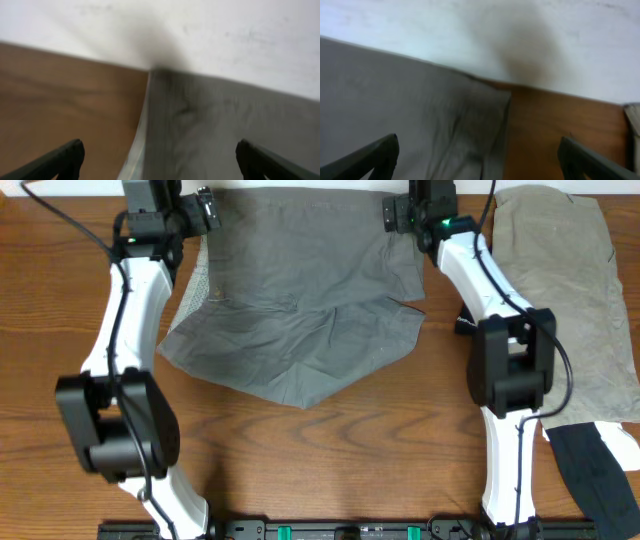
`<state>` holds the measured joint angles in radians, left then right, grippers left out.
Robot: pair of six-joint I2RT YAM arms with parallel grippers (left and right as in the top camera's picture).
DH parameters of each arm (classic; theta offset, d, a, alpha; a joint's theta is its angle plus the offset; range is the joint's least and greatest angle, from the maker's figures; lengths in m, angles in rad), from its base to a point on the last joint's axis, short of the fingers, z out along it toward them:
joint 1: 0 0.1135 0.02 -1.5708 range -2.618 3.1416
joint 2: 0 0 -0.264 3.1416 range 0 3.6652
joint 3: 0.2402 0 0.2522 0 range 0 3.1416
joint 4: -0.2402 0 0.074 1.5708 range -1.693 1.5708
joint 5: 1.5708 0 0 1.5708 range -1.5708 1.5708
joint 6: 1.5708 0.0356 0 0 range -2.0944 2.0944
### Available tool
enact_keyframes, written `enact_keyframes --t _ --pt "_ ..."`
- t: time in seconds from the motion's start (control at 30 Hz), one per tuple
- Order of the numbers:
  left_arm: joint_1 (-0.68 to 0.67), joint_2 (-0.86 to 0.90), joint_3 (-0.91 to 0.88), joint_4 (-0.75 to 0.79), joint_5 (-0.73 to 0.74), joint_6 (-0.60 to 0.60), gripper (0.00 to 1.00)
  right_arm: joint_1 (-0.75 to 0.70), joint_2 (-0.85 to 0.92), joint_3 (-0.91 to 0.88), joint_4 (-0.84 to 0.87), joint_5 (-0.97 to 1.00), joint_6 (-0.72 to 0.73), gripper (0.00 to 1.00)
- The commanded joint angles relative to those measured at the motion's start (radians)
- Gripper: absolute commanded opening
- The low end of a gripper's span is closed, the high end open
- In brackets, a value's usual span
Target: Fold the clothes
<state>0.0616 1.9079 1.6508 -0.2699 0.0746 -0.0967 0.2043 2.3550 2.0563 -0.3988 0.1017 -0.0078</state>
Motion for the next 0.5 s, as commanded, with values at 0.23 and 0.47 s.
enact_keyframes --t 0.23,0.47 --pt "-0.001 -0.238 0.037 -0.544 -0.023 0.010 0.98 0.000 -0.341 0.023 -0.541 -0.354 0.032 0.99" --pt "0.000 -0.228 -0.013 -0.763 -0.023 0.010 0.98 0.047 -0.344 0.006 -0.824 -0.428 0.075 0.90"
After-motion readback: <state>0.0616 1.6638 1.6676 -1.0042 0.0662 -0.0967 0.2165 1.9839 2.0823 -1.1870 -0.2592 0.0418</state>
